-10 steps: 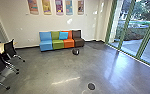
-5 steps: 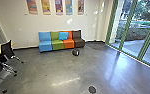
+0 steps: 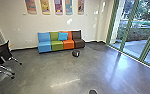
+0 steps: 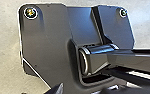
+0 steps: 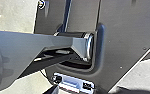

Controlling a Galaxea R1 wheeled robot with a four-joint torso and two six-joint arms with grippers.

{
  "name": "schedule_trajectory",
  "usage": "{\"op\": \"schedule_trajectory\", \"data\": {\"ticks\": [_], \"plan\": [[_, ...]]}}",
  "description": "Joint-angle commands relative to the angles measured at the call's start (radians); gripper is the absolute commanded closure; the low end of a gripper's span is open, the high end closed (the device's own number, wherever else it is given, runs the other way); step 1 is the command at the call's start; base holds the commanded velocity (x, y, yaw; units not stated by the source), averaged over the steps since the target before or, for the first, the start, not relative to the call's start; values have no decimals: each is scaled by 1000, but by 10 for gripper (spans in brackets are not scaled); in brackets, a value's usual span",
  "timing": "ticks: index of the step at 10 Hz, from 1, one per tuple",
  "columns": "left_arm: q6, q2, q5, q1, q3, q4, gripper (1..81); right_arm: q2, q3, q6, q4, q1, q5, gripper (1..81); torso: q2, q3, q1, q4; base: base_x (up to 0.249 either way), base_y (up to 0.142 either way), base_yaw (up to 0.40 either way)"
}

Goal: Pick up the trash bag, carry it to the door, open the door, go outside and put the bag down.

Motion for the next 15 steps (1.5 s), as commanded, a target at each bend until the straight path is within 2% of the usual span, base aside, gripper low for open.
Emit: {"op": "schedule_trajectory", "data": {"ticks": [1,15], "plan": [[6,-1,59,-34,5,9,10,1,11,-9,-9,31,-70,10,-1,0,0,0,171,0,0],[6,4,57,-34,5,9,10,1,14,-7,-9,28,-69,10,-1,0,0,0,179,0,0]]}}
